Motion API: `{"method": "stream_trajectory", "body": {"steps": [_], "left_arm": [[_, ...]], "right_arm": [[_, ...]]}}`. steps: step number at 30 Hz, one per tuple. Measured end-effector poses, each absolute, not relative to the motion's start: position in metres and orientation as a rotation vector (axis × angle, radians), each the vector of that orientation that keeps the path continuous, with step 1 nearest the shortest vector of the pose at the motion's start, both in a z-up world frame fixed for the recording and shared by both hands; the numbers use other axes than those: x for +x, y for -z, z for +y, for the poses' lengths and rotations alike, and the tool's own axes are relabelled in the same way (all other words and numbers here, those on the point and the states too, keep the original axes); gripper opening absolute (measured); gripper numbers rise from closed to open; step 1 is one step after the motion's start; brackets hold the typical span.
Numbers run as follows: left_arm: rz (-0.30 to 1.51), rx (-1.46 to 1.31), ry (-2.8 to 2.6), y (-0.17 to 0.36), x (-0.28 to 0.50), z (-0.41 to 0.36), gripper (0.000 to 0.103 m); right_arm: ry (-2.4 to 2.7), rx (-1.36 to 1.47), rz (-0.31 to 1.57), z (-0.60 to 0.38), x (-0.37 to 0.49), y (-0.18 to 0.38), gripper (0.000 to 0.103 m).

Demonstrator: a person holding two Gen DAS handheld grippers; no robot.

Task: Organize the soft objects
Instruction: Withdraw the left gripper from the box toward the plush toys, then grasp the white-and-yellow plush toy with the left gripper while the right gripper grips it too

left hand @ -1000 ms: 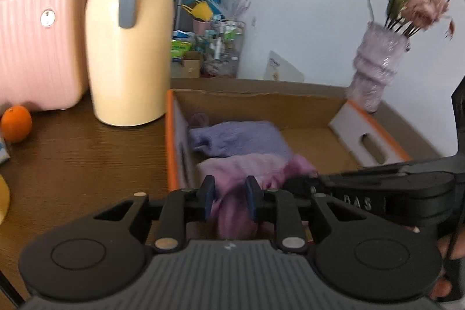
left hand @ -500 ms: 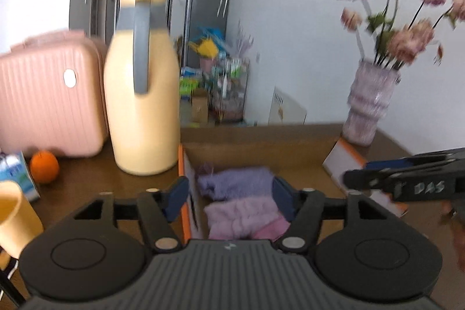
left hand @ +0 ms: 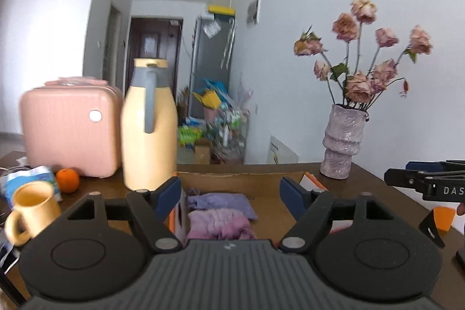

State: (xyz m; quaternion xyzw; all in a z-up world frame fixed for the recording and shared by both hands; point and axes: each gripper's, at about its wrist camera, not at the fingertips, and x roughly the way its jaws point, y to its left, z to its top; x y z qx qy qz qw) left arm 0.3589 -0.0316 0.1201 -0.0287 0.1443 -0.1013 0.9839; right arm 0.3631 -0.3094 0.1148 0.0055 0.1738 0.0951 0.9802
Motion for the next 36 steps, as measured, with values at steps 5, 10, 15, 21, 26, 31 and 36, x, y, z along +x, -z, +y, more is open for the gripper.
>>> {"method": "stream_trajectory", "body": {"steps": [5, 10, 15, 21, 26, 31, 36], "left_arm": [[0.238, -0.056, 0.204, -0.082, 0.266, -0.028, 0.087], [0.325, -0.107, 0.196, -0.035, 0.196, -0.013, 0.087], [0.415, -0.099, 0.218, -0.012, 0.162, -0.014, 0.087], [0.404, -0.096, 0.25, -0.014, 0.16, -0.024, 0.087], [0.395, -0.039, 0.271, -0.017, 0.181, -0.04, 0.087], [0.404, -0.068, 0.357, -0.031, 0.234, -0.07, 0.087], [0.474, -0.145, 0.456, -0.031, 0.308, -0.12, 0.079]], "right_arm": [[-0.218, 0.012, 0.275, -0.309, 0.273, -0.078, 0.068], [-0.177, 0.086, 0.262, -0.304, 0.187, -0.032, 0.076], [-0.181, 0.152, 0.352, -0.299, 0.142, 0.003, 0.075], [-0.163, 0.136, 0.342, -0.3, 0.134, 0.002, 0.075], [-0.153, 0.096, 0.358, -0.302, 0.149, 0.006, 0.075], [-0.147, 0.127, 0.352, -0.324, 0.179, 0.003, 0.074], [-0.14, 0.113, 0.364, -0.357, 0.239, -0.008, 0.074]]}}
